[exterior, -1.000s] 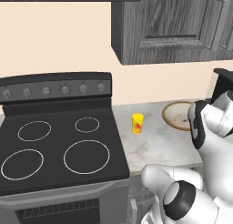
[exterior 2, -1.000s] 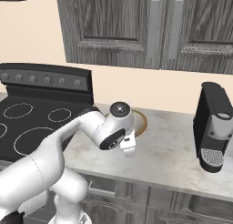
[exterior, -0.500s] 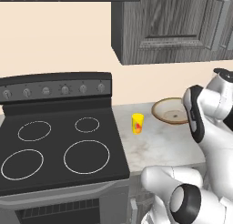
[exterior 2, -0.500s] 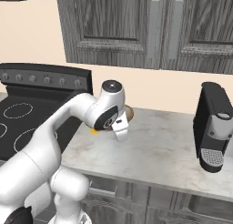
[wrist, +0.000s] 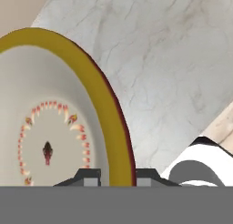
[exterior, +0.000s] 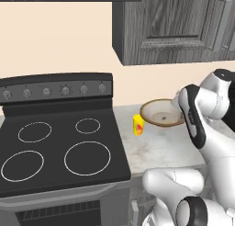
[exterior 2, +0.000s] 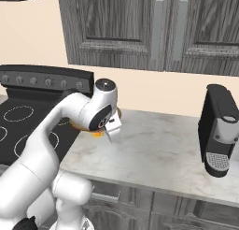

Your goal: Pick the cup and bowl from the counter and place them on the counter next to the sink.

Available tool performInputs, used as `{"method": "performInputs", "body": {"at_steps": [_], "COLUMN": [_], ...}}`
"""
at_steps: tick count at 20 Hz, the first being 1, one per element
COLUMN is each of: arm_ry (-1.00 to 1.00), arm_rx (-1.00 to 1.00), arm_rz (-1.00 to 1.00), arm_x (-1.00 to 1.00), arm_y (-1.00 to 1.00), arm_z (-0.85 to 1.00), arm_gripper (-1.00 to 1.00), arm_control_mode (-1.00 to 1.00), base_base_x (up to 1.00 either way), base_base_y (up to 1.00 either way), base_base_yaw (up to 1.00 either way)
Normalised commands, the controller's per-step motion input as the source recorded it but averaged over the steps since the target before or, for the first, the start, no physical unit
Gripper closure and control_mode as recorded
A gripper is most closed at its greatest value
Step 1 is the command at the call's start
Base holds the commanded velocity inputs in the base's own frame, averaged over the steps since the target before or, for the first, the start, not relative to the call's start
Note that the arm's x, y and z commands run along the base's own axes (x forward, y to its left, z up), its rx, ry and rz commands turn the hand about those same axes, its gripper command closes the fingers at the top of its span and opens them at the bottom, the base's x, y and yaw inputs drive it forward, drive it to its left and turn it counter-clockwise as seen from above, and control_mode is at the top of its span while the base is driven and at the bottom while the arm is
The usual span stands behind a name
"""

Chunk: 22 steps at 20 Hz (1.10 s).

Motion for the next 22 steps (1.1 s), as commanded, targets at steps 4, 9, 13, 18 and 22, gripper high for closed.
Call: {"method": "performInputs", "body": {"at_steps": [4,9,13,18,22], "arm_ry": [-0.13,-0.09,-0.05,0.00,0.00], "arm_rx": [0.00,0.00,0.00,0.00,0.00], "arm_rz": [0.04,0.02,0.01,0.00,0.00], "arm_x": [-0.08,-0.12,-0.07,0.00,0.00], "arm_y": [0.76,0.86,0.64,0.00,0.00], "arm_z": [0.00,0.00,-0.01,0.00,0.00], "arm_gripper": [1.00,1.00,1.00,1.00,1.00], "arm_control_mode": [-1.00,-1.00,-1.00,-1.00,-1.00], "base_base_x": [0.00,0.00,0.00,0.00,0.00], "base_base_y": [0.00,0.00,0.00,0.00,0.00], "base_base_yaw": [0.00,0.00,0.00,0.00,0.00]}}
